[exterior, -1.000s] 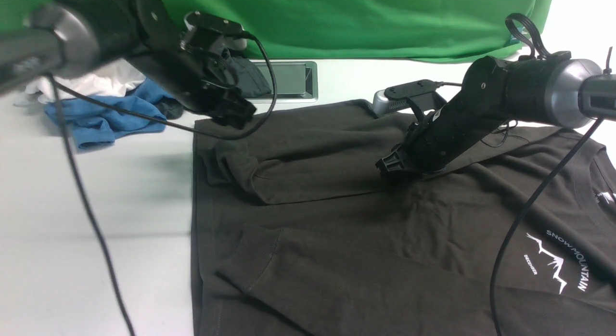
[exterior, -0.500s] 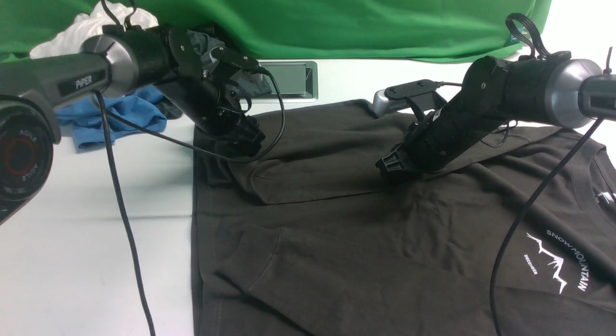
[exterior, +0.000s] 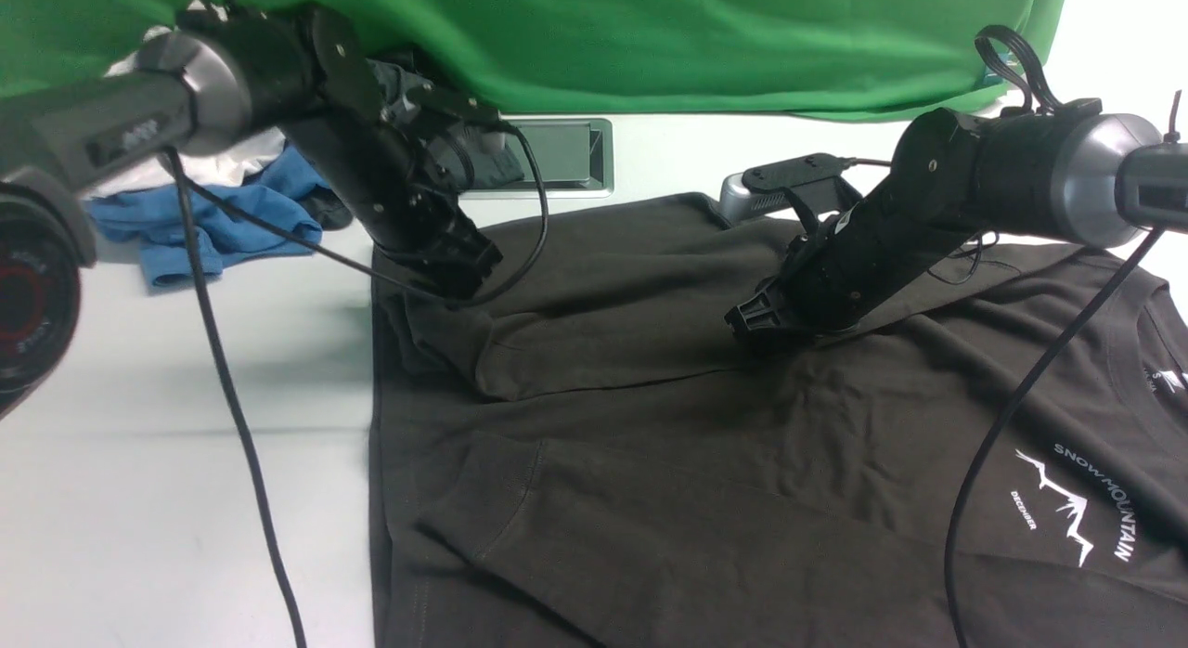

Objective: Fold a long-sleeved shirt on a white desktop.
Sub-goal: 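Fold the left side of the dark shirt inward over its body with the left gripper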

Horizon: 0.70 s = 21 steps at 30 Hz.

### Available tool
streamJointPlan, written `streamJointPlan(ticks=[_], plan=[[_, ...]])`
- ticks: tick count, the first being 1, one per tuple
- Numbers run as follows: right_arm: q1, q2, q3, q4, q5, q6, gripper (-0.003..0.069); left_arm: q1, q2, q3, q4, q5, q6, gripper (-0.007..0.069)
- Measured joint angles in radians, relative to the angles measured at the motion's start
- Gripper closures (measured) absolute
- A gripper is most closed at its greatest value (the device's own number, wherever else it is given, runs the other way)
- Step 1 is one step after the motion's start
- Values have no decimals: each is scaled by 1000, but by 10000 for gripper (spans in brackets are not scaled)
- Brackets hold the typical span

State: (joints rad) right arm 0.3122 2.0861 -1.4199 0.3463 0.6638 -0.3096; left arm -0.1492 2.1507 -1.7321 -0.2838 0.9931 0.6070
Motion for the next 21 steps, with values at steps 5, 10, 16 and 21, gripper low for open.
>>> streamJointPlan(ticks=[5, 10, 16, 21], plan=[[0, 0, 0, 0, -1, -5, 442, 0, -55, -7, 2, 88, -13, 598], [0, 0, 0, -1, -3, -6, 440, -1, -62, -7, 27, 212, -47, 598], [-1, 0, 0, -1, -2, -11, 441, -1, -66, 34, 52, 219, -138, 596], [-1, 0, 0, -1, -1, -16, 441, -2, -68, 142, 133, 223, -164, 582]])
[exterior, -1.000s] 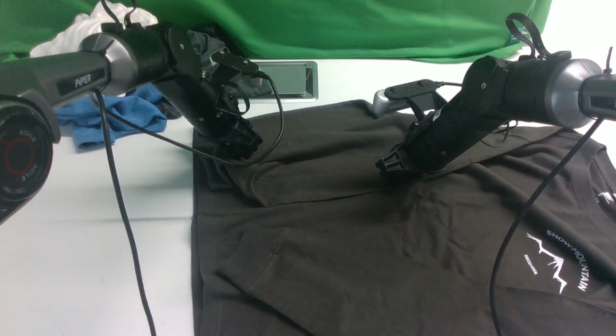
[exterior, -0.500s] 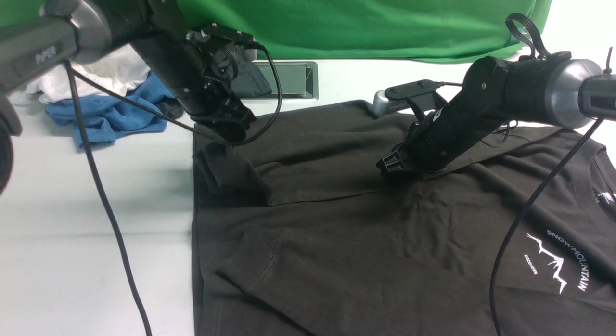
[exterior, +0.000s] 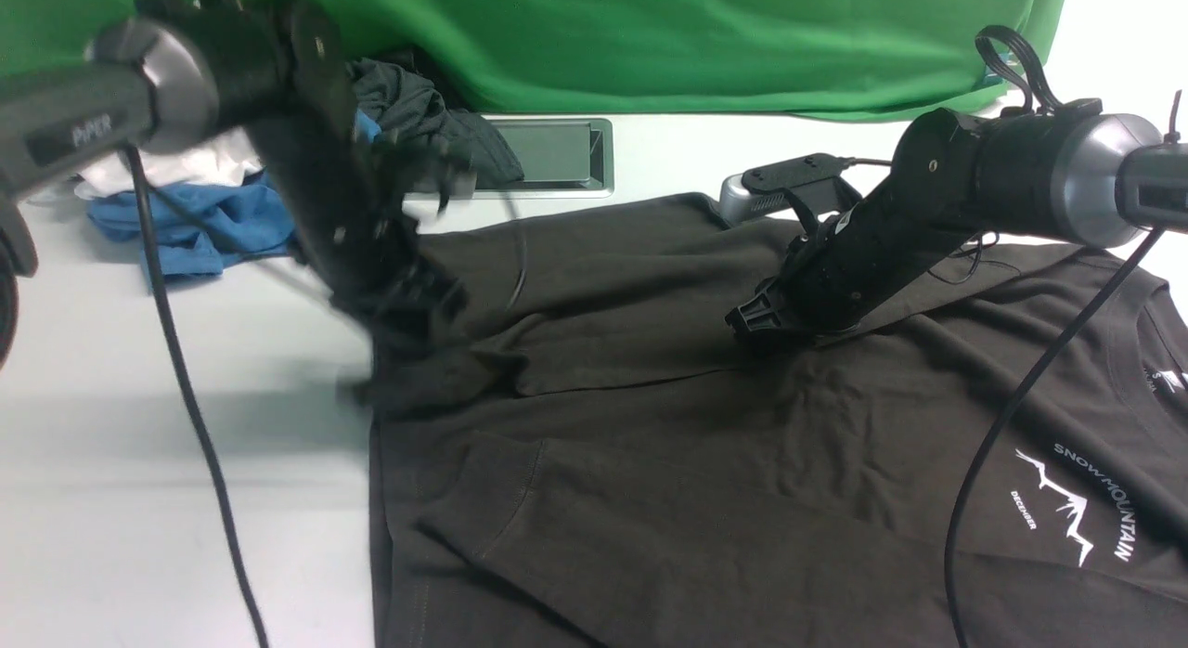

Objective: Fold a long-sleeved shirt on a white desktop.
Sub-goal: 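Fold the left side of the dark shirt inward over its body with the left gripper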

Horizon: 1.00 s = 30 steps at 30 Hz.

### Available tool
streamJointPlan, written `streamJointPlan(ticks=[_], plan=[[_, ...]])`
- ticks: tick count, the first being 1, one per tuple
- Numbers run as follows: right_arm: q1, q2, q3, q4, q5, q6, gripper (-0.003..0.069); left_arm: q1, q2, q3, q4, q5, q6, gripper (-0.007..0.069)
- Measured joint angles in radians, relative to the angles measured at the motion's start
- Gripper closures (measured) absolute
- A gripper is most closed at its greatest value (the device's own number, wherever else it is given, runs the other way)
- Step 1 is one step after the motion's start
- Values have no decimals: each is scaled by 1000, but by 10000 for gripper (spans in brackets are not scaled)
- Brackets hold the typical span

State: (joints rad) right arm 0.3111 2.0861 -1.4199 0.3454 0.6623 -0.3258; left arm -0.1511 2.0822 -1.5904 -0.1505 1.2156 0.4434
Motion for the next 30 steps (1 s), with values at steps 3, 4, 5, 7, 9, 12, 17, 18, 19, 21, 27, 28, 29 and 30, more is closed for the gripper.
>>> streamJointPlan(ticks=[3, 4, 5, 7, 9, 12, 17, 18, 19, 21, 27, 28, 29, 30], plan=[[0, 0, 0, 0, 1, -4, 441, 15, -5, 45, 71, 6, -47, 532], [0, 0, 0, 0, 1, -4, 441, 27, -10, 46, 72, 5, -55, 505], [0, 0, 0, 1, 1, -4, 441, 28, -13, 47, 72, 5, -57, 500], [0, 0, 0, 1, 2, -4, 437, 50, -25, 48, 71, 2, -63, 421], [0, 0, 0, 1, 2, -4, 431, 58, -33, 50, 68, 2, -67, 371], [0, 0, 0, 1, 5, -4, 424, 71, -76, 50, 29, -8, -77, 261], [0, 0, 0, 2, 5, -4, 424, 71, -159, 50, -52, -161, 14, 241], [0, 0, 0, 2, 5, -5, 424, 71, -166, 50, -85, -204, 64, 265], [0, 0, 0, 2, 5, -5, 424, 71, -166, 50, -90, -210, 73, 279], [0, 0, 0, 2, 5, -5, 424, 71, -153, 50, -155, -245, 174, 375], [0, 0, 0, 3, 5, -5, 424, 57, -37, 56, -269, -244, 315, 602], [0, 0, 0, 3, 5, -5, 424, 51, -25, 56, -273, -235, 316, 605], [0, 0, 0, 4, 5, -5, 424, 44, -14, 57, -276, -216, 318, 606], [0, 0, 0, 4, 5, -5, 423, 37, -6, 57, -278, -190, 317, 607]])
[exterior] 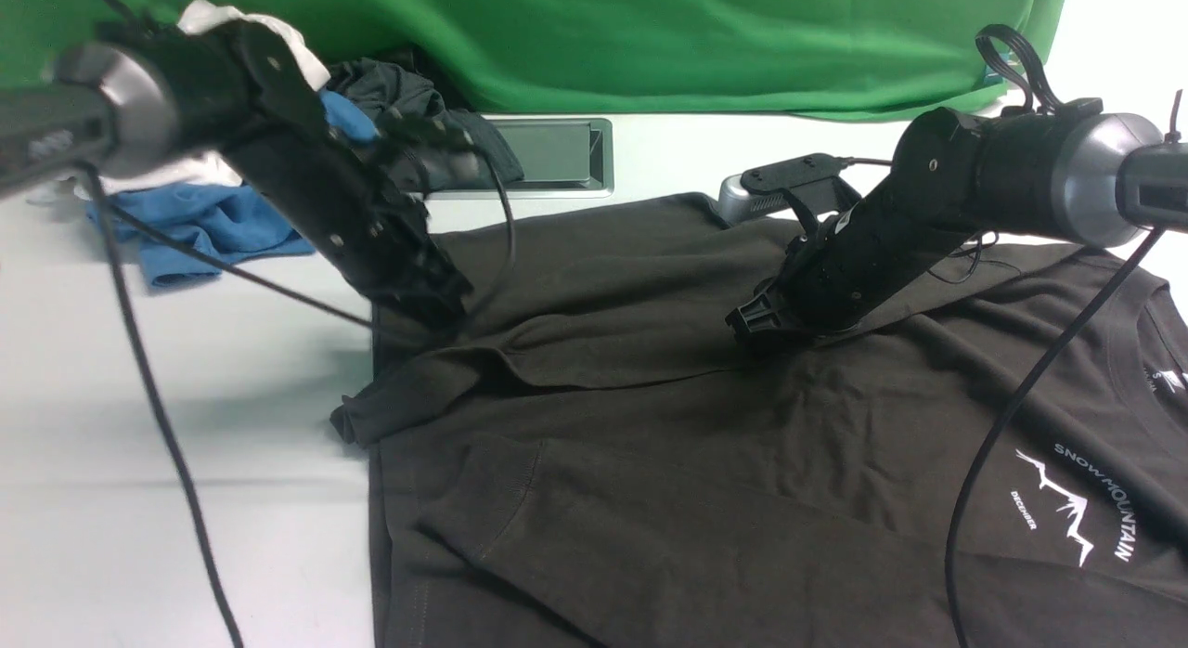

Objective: Fold a long-sleeved shirt on a white desktop.
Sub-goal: 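Fold the left side of the dark shirt inward over its body with the left gripper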

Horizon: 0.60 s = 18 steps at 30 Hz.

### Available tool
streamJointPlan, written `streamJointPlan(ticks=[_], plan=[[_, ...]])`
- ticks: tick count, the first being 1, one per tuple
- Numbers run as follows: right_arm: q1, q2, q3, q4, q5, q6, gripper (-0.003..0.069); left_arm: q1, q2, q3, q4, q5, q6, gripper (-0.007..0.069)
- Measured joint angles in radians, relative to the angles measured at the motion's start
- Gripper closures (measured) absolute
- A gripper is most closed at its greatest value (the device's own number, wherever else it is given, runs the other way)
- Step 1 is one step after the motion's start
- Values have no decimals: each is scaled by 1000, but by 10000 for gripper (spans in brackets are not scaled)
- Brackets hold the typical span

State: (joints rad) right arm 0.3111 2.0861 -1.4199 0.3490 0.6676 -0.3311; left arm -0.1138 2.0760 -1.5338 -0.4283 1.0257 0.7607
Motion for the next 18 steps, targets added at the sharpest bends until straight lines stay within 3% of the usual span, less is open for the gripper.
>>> streamJointPlan(ticks=[9, 18], plan=[[0, 0, 0, -1, -2, 0, 423, -126, -25, 3, 30, 170, -153, 607], [0, 0, 0, 0, 0, -2, 423, -173, -27, 38, 169, 184, -244, 607]])
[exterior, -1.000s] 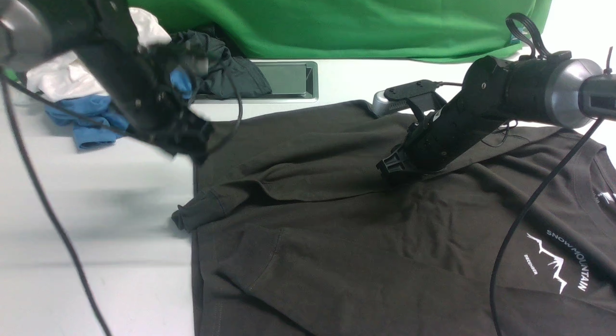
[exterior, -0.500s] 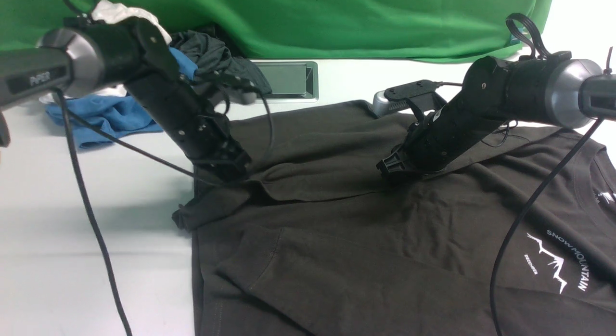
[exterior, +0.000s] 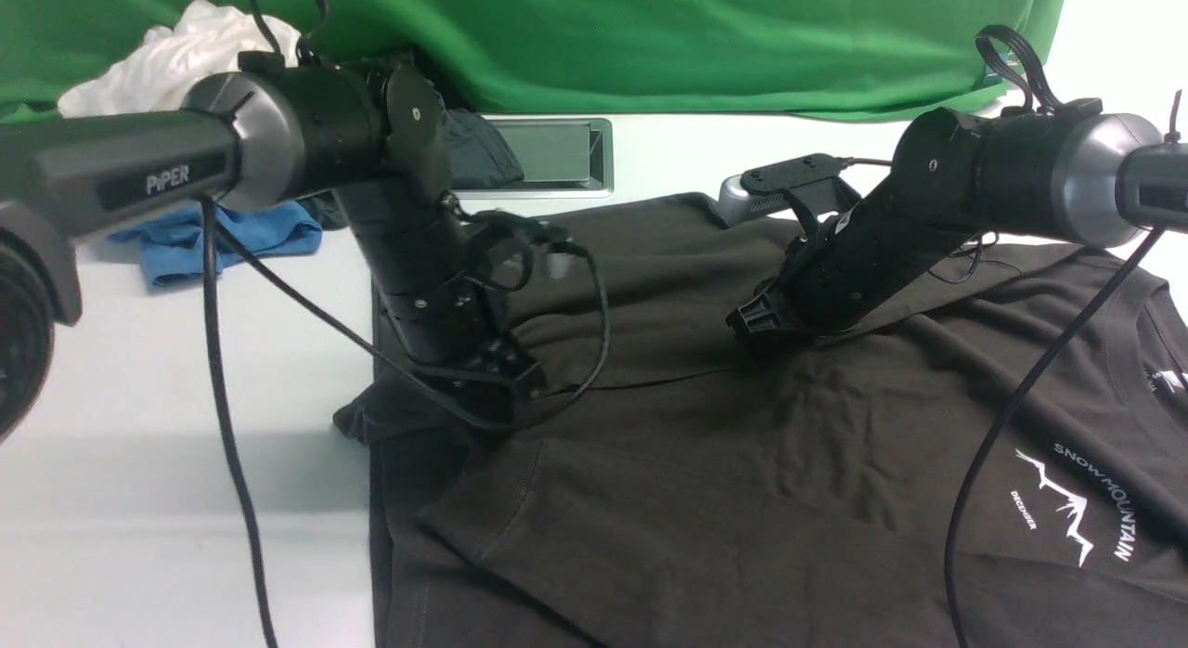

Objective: Fold a long-sleeved shirt on a white desktop.
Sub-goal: 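Fold the left side of the dark shirt inward over its body with the left gripper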

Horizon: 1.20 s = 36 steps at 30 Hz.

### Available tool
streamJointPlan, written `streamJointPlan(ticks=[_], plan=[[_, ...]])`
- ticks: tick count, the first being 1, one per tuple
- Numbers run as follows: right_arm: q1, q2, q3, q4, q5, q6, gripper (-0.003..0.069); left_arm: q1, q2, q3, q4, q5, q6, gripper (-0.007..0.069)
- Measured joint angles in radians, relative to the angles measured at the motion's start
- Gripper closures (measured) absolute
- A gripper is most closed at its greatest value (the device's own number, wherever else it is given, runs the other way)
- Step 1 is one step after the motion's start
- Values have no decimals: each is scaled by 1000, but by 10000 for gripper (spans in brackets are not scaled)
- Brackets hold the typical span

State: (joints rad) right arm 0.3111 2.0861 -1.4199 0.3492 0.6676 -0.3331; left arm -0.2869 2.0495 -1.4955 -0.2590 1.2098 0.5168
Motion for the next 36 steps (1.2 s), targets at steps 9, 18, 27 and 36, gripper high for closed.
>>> streamJointPlan(ticks=[9, 18, 27, 36], plan=[[-3, -36, -124, -32, 162, -7, 417, 36, -191, 1, 86, -111, -44, 606], [-56, 134, -544, -132, 229, -39, 270, 55, -232, -2, 88, -153, -50, 606], [-116, 277, -673, -295, 265, -187, 83, 55, -232, -2, 66, -127, -43, 606], [-136, 282, -679, -211, 329, -209, 165, 55, -232, -2, 60, -121, -24, 606]])
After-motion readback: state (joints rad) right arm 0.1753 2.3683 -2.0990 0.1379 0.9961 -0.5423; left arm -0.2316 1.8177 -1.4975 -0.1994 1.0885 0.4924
